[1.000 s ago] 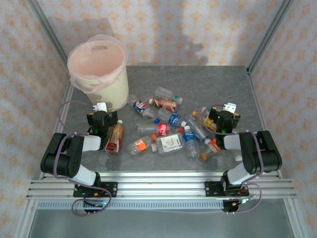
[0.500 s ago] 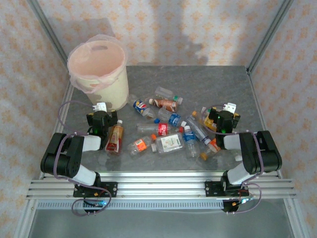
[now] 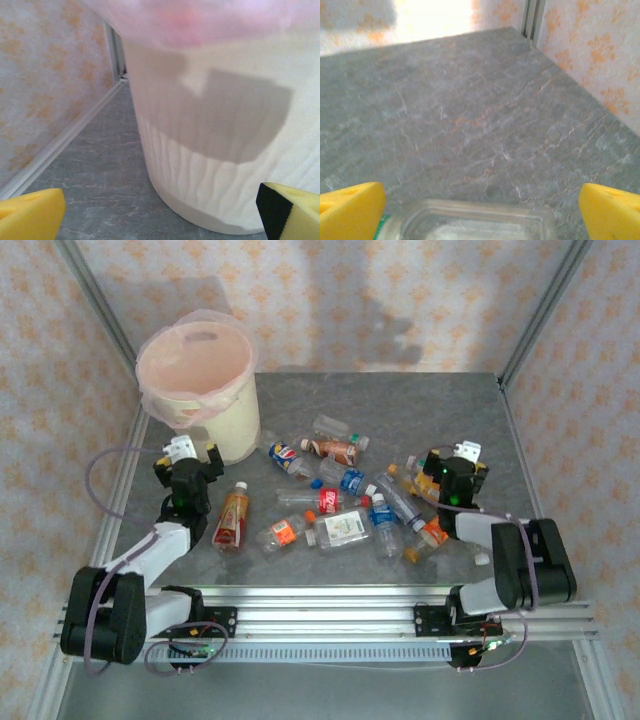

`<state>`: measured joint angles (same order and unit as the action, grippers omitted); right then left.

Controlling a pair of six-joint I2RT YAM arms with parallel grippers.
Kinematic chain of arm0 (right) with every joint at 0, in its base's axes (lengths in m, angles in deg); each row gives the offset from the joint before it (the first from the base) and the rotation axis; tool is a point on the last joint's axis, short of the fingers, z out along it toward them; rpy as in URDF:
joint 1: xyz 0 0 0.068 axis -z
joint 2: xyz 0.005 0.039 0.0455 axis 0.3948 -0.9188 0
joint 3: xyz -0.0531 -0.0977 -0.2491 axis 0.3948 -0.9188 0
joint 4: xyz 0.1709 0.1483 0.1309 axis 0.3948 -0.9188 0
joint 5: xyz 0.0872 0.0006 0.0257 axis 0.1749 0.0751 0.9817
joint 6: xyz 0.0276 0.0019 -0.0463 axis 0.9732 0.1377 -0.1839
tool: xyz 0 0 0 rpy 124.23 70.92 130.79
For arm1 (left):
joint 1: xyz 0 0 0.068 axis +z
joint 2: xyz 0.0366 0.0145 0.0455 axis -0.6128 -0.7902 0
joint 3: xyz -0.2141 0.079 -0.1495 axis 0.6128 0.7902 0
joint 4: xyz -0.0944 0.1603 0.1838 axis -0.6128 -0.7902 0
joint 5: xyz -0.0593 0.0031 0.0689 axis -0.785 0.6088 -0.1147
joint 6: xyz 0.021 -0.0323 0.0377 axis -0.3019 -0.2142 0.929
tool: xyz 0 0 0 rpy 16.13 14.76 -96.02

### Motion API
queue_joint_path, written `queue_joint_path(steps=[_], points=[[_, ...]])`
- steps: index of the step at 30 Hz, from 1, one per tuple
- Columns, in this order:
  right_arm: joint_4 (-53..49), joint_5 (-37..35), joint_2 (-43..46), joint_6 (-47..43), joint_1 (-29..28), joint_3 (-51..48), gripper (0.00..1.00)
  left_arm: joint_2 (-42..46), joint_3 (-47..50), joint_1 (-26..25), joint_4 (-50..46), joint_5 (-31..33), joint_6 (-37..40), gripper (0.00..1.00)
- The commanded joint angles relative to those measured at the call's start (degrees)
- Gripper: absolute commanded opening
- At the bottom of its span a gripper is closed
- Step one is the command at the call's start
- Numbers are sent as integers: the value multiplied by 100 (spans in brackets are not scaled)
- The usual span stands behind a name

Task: Put the plastic bottles in the bin

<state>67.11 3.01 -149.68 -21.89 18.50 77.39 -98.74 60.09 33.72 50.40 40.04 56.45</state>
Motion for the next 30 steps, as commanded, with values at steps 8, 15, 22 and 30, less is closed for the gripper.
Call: queue_joint_path(steps=[8,15,22,30], points=[[-3065,-619,1788,634,18,945,99,1463,-1086,620,-3896,1829,-2803,100],[-4159,-572,2302,888,19,1321,99,1085,-2113,2413,-4940,-314,-3501,100],[-4740,-548,2398,936,18,1614,99,-536,-3280,3518,-5294,-1969,-3822,100],[-5148,-528,2348,1146,21,1896,99,-2316,-4532,3531,-4598,-2913,-3953,100]])
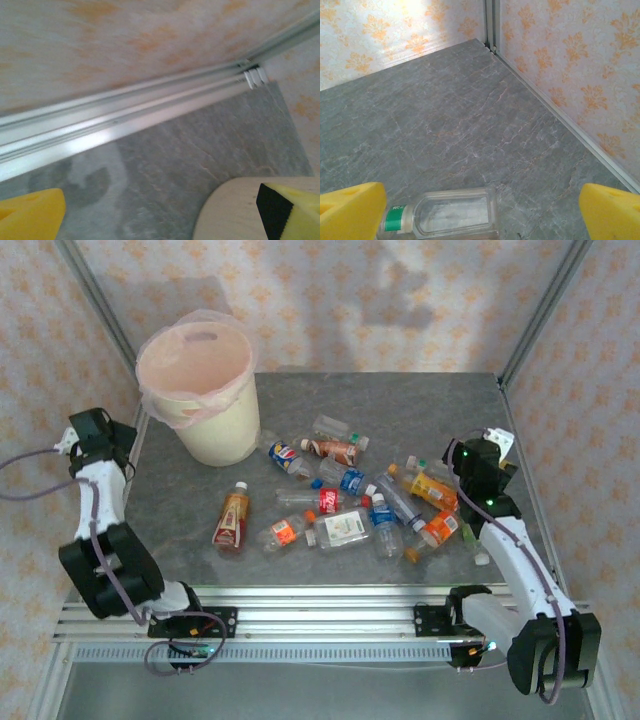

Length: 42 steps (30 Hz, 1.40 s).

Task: Put the plastic bottles in the bin

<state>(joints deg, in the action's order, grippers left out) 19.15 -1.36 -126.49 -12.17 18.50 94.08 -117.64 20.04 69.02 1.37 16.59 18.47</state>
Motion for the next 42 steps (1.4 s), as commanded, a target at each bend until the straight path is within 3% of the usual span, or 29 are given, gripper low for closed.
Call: queue_joint_path(steps=[1,8,19,27,35,39,42], points=[[-399,-73,14,192,19,267,99,-688,-744,-34,327,-560,-97,100],[-807,85,-289,361,21,654,99,-2203,-2364,-363,51,-633,260,100],[-1663,528,-851,694,17,1289,99,-3292,-3565,-792,-61,-1154,916,96],[-1989,1219,-919,815,-19,1386,99,-3278,-3626,-1203,-233,-1413,1539,95],[-2398,927,-838,729,-318,1478,99,-3037,-3642,-1177,-929,-675,1455,96],[-2621,834,-846,791,-432,1586,99,-2380,-3221,-1088,-1494,-218,1380,96],[-2742,782,-846,872,-502,1658,99,-1699,-2441,-1091,-1635,-216,1389,96]])
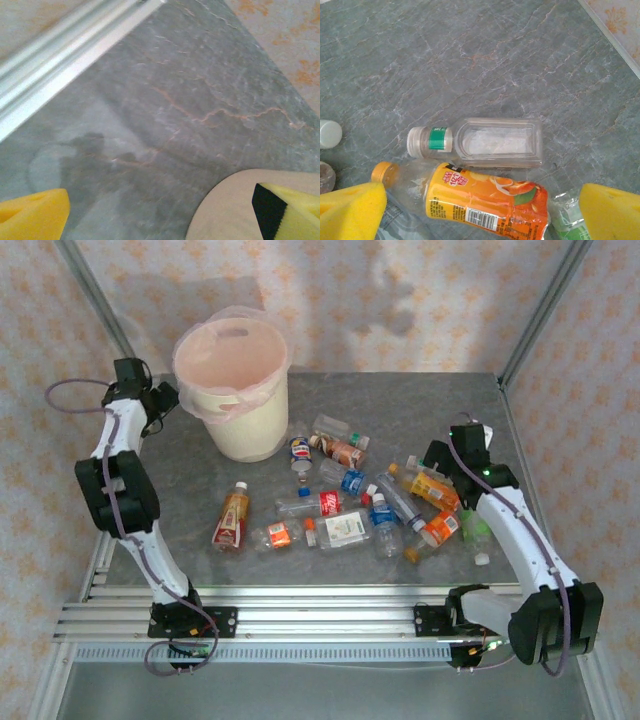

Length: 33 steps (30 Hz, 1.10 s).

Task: Put the plastic bottles in the bin

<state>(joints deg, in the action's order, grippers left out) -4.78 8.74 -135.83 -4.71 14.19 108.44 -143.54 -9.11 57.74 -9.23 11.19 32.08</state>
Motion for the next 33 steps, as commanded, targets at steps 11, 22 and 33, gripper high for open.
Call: queue_joint_path(steps=[11,22,33], points=[[-1027,-445,52,333,-192,577,99,3435,3240,-1181,-1413,477,119,100],[-1089,-480,473,468,-192,484,99,4415,4350,-2383,-2074,245,-284,100],[-1146,-496,561,549,-201,380,99,4127,4534,-3506,-1743,706,-519,100]])
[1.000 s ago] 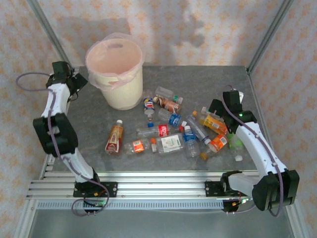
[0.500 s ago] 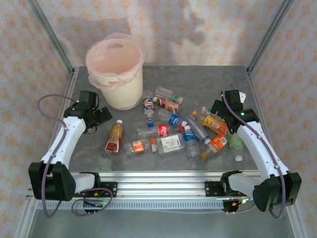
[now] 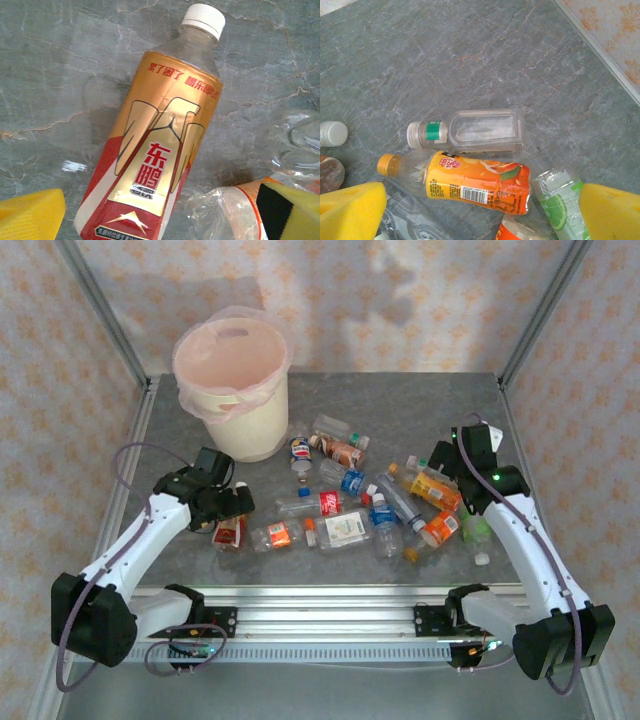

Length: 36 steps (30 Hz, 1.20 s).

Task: Put the plastic bottles in the bin

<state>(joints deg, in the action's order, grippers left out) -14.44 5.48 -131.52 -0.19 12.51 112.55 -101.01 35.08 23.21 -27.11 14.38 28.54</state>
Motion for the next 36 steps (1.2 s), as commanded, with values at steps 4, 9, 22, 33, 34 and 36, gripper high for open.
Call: queue_joint_path(steps=[4,9,22,33,34,36], points=[[-163,-186,151,101,-33,-36,99,-289,177,-56,65,635,-184,100],[-76,-202,172,123,-32,-82,99,-543,260,-55,201,611,-147,100],[-18,-188,218,108,-33,-163,99,-1266,343,-57,389,1289,-331,99],[-93,-179,336,145,-33,-206,99,-1683,614,467,993,1407,-629,88],[-92,-170,336,153,-33,-202,99,-1708,630,515,1034,1401,-636,88],[-88,-156,332,183,-29,-215,99,-1763,642,594,1101,1425,-655,88]])
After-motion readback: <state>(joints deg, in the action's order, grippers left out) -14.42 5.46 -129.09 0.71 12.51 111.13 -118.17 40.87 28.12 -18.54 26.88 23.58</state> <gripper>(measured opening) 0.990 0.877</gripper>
